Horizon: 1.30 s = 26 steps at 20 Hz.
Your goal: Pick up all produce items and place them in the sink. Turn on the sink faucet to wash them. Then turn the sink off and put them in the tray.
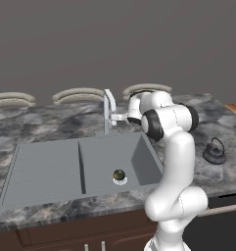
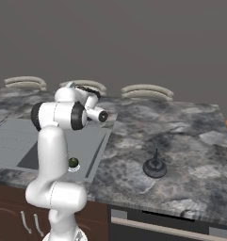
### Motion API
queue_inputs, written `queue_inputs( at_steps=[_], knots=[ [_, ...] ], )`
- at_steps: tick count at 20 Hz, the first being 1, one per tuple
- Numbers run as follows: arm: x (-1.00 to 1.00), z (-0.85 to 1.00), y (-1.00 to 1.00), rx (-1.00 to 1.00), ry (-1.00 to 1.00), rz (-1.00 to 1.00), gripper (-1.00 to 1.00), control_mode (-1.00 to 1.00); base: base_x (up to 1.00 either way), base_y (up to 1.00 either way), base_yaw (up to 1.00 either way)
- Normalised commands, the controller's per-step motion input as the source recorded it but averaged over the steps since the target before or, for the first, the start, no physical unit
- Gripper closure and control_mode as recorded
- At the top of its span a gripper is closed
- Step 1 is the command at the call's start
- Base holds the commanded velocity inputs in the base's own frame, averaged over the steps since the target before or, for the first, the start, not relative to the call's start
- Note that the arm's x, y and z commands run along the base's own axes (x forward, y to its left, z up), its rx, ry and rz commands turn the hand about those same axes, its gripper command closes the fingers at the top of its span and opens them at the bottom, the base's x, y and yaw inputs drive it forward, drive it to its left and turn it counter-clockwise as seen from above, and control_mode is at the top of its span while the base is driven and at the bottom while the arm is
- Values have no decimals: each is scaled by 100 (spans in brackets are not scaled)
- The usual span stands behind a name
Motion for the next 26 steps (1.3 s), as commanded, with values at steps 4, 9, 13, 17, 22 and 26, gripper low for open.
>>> queue_inputs(
  at_steps=[4, 9, 13, 17, 22, 26],
  knots=[
    [0, -22, -56, 1, 14, -1, 100, -100, 0, 0, 0],
    [-1, -24, -58, 1, 11, 0, 100, -100, 0, 0, 0],
    [-3, -24, -63, 3, 9, 0, 100, -100, 0, 0, 0],
    [-1, -25, -61, 3, 7, 0, 100, -100, 0, 0, 0],
    [0, -26, -58, 2, 6, 0, 100, -100, 0, 0, 0],
    [0, -26, -55, 2, 5, 0, 100, -100, 0, 0, 0]
  ],
)
